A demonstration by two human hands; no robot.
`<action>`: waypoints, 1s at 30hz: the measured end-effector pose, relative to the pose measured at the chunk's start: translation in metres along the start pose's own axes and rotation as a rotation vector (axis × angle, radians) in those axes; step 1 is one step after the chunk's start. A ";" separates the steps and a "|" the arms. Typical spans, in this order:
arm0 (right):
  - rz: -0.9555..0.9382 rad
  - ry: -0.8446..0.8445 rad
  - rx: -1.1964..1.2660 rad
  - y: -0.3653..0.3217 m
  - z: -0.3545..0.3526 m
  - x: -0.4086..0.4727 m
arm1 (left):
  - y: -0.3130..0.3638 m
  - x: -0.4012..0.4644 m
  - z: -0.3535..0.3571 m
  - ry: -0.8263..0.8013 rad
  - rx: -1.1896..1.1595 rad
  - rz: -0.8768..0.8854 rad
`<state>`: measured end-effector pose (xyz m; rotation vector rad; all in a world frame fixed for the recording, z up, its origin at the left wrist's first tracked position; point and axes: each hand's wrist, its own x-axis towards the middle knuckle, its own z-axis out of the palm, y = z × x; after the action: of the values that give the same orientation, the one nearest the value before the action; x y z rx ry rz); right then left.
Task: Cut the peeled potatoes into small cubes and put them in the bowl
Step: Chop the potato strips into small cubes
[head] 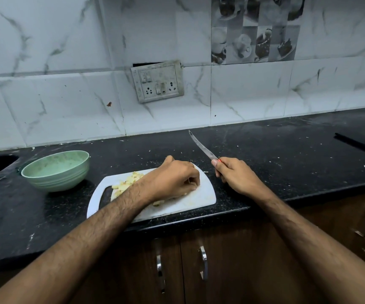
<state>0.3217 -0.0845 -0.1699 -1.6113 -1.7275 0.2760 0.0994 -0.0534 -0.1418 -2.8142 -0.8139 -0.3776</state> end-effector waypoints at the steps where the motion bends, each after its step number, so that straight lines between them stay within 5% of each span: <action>1: -0.001 -0.002 0.000 0.000 0.000 0.000 | 0.000 0.001 -0.001 0.003 -0.031 0.010; 8: -0.002 -0.007 0.016 0.002 -0.001 0.000 | -0.034 -0.020 -0.030 0.161 -0.033 -0.079; 15: -0.004 -0.005 0.020 0.002 0.000 0.000 | -0.050 -0.043 -0.030 0.068 -0.014 -0.201; 20: -0.011 -0.003 0.008 0.000 0.000 0.000 | -0.042 -0.024 -0.034 0.202 0.063 -0.219; 30: 0.000 -0.004 0.020 0.002 0.000 0.001 | -0.043 0.032 -0.006 0.042 0.141 -0.213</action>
<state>0.3234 -0.0833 -0.1710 -1.5974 -1.7226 0.2959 0.1005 -0.0031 -0.1218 -2.5893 -1.0898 -0.3916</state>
